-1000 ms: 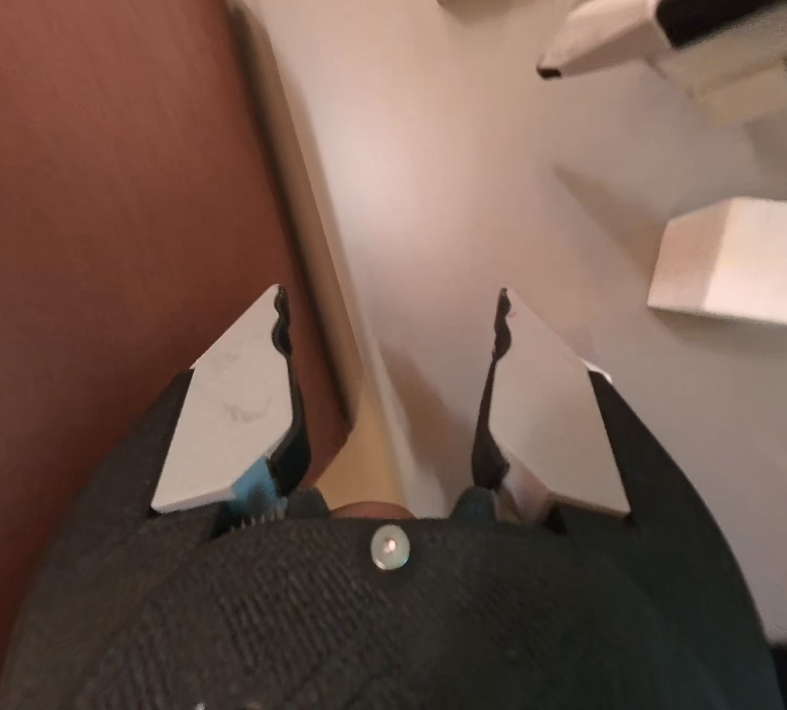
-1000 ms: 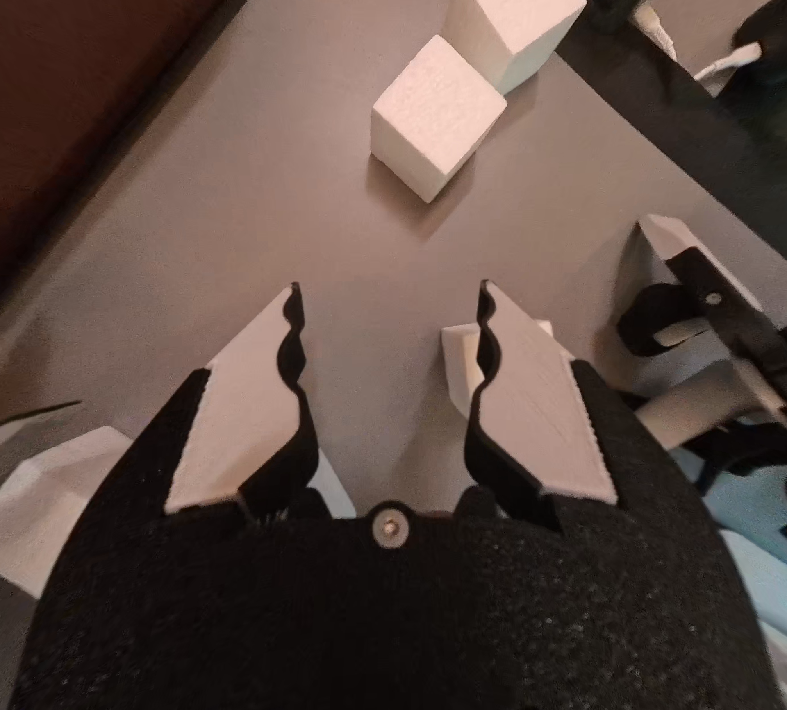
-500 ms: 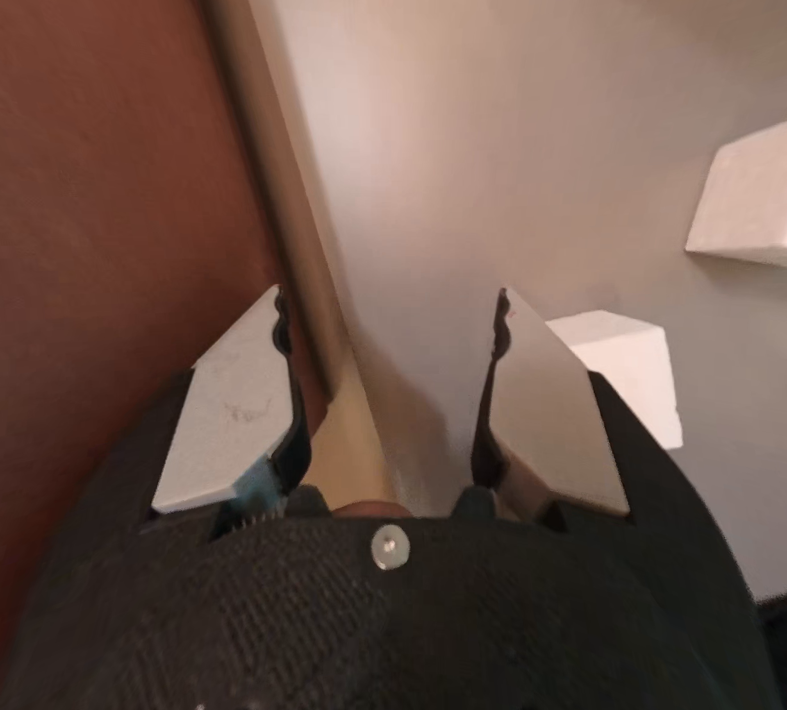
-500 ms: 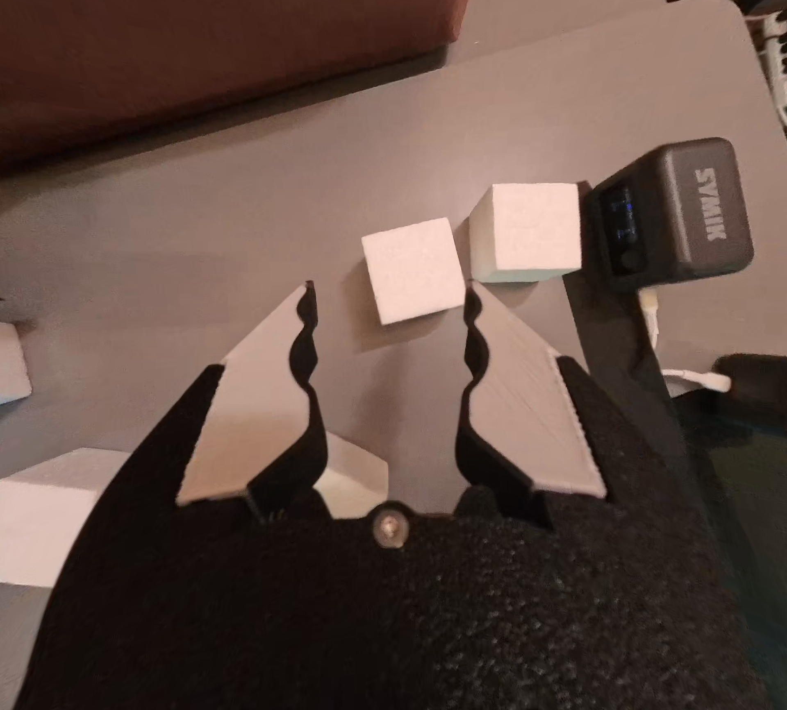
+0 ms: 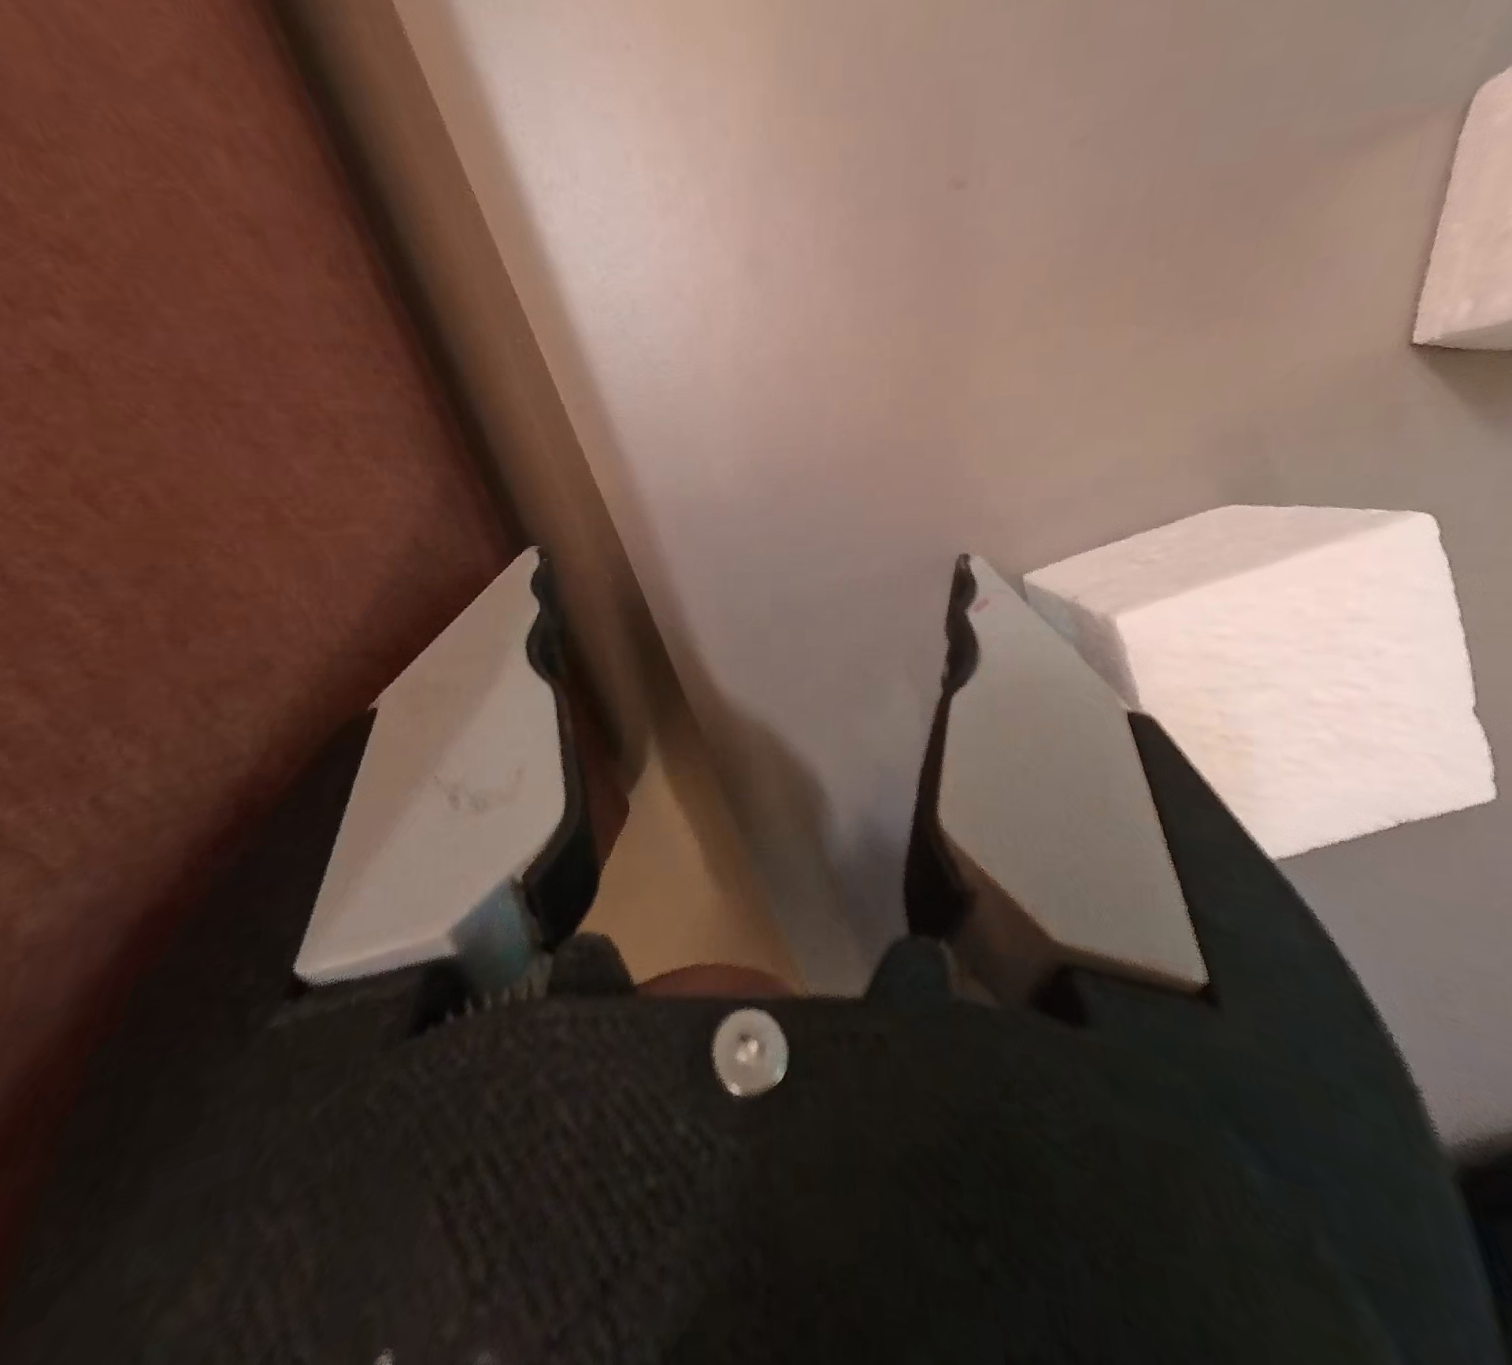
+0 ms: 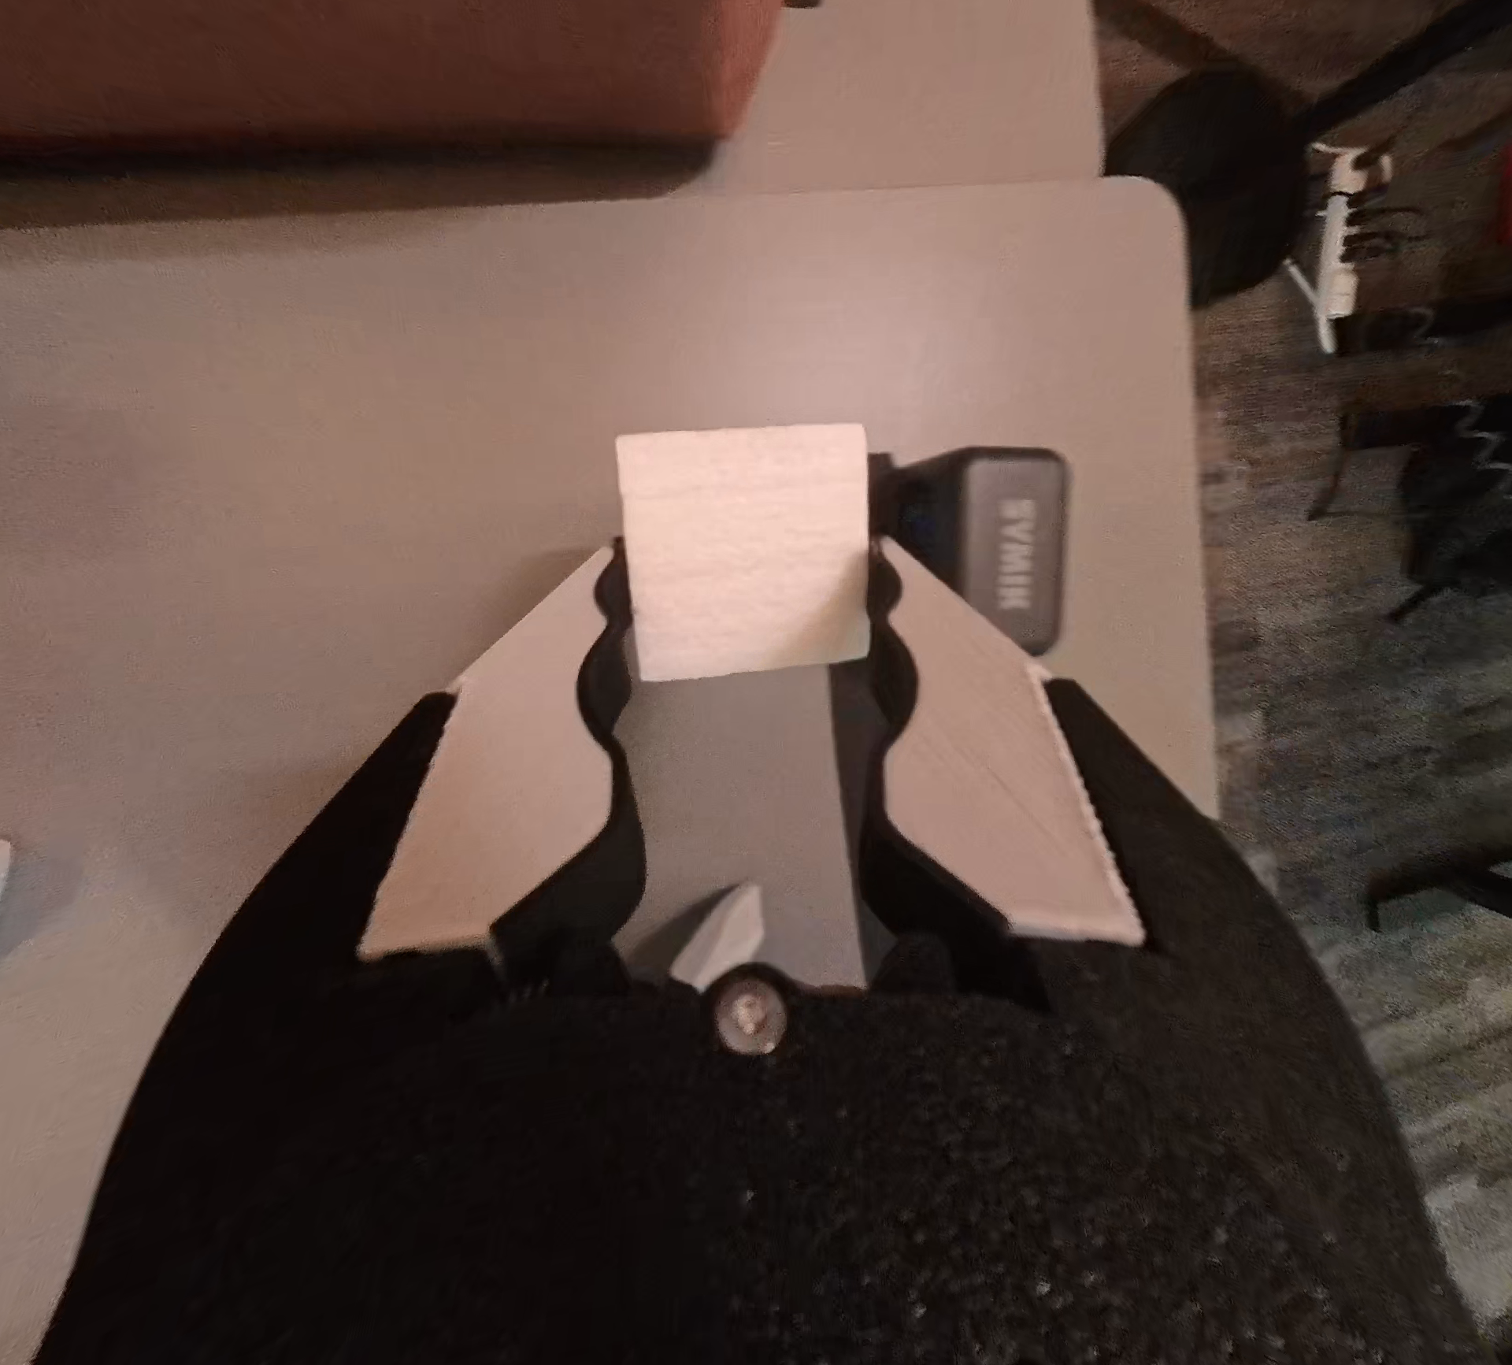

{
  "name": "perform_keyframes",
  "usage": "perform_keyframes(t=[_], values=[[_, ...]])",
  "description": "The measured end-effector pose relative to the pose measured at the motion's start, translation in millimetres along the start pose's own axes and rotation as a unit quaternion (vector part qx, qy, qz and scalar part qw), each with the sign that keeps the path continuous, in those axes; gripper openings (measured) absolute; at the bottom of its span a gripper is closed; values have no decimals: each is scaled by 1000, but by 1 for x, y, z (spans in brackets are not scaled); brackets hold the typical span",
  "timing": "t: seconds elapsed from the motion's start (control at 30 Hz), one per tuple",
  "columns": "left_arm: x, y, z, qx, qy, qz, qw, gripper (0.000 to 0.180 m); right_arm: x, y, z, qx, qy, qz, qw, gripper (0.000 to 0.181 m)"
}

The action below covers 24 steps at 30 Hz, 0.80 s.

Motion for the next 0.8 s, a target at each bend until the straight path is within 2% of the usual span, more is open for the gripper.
perform_keyframes(t=[0.17, 0.23, 0.67, 0.8], values=[[2, -2, -2, -3, 11, -9, 1000, 93, 3, 8, -83, 44, 18, 47, 998, 57], [2, -2, -3, -9, 15, -7, 1000, 93, 12, 15, -93, 30, 15, 77, 996, 57], [6, -1, -6, -30, 47, -6, 998, 94, 42, 22, -96, 12, 5, 83, 996, 59], [8, -1, -8, -36, 57, -4, 998, 95, 35, 19, -96, 15, 12, 70, 997, 70]])
Point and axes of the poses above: each gripper's, where its closed fingertips meet, x out along the fingers, y out of its underside, z = x × y across the jaws, the point moved 5 cm from there along -x, back along the fingers, and after that the axes turned 1 degree about -z, right-handed, at the moved point
